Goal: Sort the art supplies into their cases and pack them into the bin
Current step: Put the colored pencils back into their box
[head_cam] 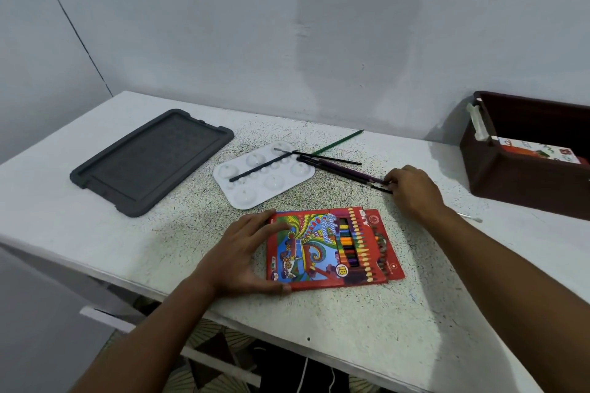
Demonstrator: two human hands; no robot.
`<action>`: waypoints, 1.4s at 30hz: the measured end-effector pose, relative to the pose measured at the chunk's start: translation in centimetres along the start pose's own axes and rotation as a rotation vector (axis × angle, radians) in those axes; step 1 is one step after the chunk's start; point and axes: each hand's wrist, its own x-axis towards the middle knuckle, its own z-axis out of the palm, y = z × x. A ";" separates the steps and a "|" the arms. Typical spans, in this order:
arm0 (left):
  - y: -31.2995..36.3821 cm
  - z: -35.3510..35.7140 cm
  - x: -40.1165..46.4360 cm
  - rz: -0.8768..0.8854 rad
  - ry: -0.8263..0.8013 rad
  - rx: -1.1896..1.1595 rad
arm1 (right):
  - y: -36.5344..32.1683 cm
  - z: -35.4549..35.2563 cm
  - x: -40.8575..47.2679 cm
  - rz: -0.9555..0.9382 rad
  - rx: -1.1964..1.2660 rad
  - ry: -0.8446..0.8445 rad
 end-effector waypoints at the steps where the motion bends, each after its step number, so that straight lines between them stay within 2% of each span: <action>1: 0.0 0.0 0.0 0.001 -0.001 0.001 | 0.0 0.0 0.0 0.008 0.007 0.011; 8: -0.1 0.1 0.2 -0.001 -0.003 0.001 | 0.6 0.0 -0.5 0.054 0.104 0.135; 14: -0.3 0.1 0.2 0.007 0.008 -0.008 | 3.7 -1.8 -1.9 0.031 0.190 0.249; 21: -0.3 0.1 0.3 0.014 0.001 -0.001 | 8.3 -3.3 -7.5 -0.032 0.192 0.224; 29: -0.3 0.3 0.1 0.004 -0.009 0.007 | 9.3 -2.8 -9.8 -0.109 0.165 0.216; 37: 0.0 0.2 0.0 0.005 -0.010 0.012 | 4.1 -1.6 -8.9 -0.257 0.285 0.159; 42: 0.0 0.0 0.0 -0.004 -0.017 0.021 | 0.9 0.0 -7.9 -0.307 0.348 0.002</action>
